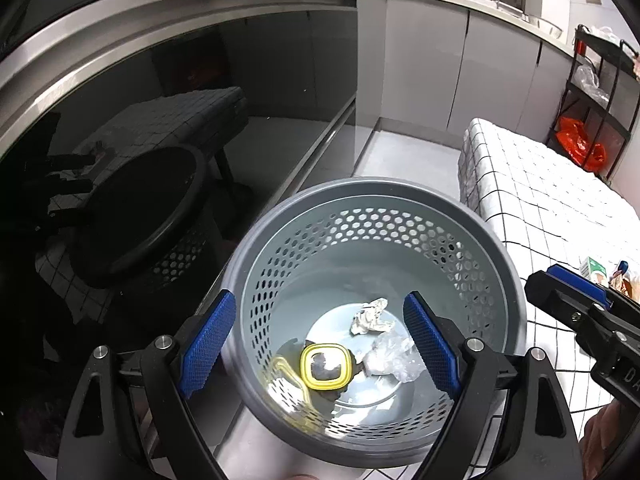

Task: Collect trash
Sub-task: 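Carry the yellow lid and plastic bag to the wastebasket and release both, then move both tools back over the table toward the snack wrapper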

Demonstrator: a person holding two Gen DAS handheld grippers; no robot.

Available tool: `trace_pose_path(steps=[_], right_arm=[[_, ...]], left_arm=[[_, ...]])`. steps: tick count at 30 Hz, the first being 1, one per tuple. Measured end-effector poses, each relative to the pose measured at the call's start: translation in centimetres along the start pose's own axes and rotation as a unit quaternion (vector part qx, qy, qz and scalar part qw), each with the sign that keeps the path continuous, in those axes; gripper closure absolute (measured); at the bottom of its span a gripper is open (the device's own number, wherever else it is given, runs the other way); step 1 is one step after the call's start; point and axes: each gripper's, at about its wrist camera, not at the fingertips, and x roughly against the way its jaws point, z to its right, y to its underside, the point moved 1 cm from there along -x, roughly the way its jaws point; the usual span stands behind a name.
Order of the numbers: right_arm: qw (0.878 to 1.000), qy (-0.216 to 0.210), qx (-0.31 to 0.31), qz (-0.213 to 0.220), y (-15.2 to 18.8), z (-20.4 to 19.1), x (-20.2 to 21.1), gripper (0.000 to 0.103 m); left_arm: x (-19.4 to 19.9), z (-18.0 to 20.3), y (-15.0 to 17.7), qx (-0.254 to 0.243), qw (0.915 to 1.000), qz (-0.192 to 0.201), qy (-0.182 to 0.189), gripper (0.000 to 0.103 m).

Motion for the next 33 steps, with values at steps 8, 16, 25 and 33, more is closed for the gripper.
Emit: trace_pose_path(steps=[8,16,25,33], right_arm=[[0.999,0.024,-0.020,0.022,1.1,2.3,3.5,0.059],[0.996,0.075,-0.033,0.045,2.8,5.5,7.7,0.058],[0.984,0.142,-0.076,0.080,4.8,11.2,13.1,0.057],[0.973,0.191,-0.093,0.092,6.6,15.4,16.4,0.056]], left_arm=[[0.9,3.0,-0.1,-0.015,0.9996,0.013,0.019,0.019],[2.4,7.8,0.1,-0.043,0.9970,0.031,0.055,0.018],[3.3,13.3,0.6,-0.073,0.9921,0.039,0.094,0.018],[3.6,17.7,1.1,-0.096,0.9881,0.040,0.114,0.018]])
